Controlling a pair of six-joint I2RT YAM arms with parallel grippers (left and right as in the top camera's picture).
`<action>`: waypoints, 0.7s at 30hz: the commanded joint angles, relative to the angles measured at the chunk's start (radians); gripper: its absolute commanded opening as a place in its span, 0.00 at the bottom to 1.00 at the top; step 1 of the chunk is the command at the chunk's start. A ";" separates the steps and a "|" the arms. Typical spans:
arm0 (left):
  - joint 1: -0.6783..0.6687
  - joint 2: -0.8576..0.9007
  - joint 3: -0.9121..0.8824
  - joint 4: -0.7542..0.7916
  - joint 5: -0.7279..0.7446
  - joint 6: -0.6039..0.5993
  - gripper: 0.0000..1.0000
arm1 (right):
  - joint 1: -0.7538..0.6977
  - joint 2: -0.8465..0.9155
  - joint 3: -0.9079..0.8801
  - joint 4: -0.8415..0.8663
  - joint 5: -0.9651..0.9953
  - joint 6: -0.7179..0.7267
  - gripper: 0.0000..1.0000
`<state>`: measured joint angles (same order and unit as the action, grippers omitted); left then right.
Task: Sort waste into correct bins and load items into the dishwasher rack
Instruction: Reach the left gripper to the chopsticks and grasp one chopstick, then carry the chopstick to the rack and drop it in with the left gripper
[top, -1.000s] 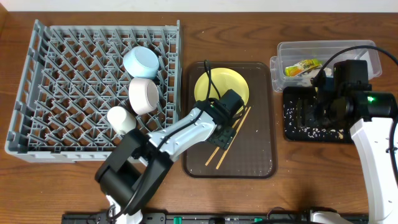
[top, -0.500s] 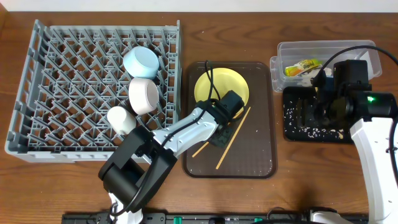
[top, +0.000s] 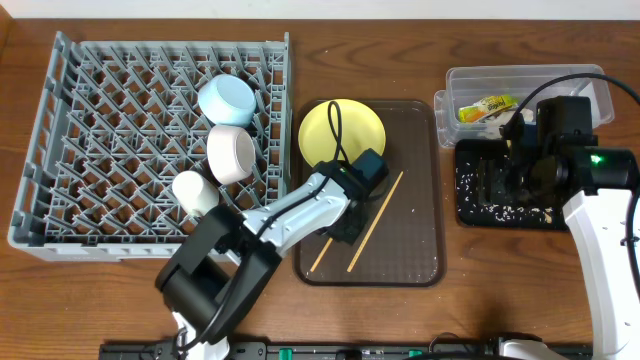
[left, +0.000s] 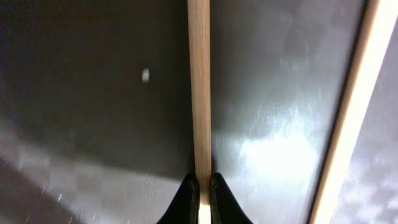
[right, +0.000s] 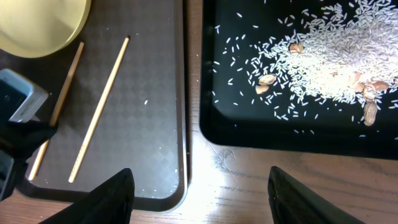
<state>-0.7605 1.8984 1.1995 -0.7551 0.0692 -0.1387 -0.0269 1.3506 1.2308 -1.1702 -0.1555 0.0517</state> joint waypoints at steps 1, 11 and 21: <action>0.002 -0.113 -0.006 -0.019 0.000 0.047 0.06 | 0.000 -0.011 0.011 -0.001 0.010 -0.008 0.67; 0.114 -0.395 -0.006 0.032 -0.220 0.052 0.07 | 0.000 -0.011 0.011 -0.001 0.010 -0.008 0.67; 0.361 -0.380 -0.006 0.095 -0.203 0.056 0.07 | 0.000 -0.011 0.011 -0.001 0.009 -0.008 0.67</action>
<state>-0.4332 1.4906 1.1934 -0.6674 -0.1387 -0.0986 -0.0269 1.3506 1.2308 -1.1698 -0.1555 0.0517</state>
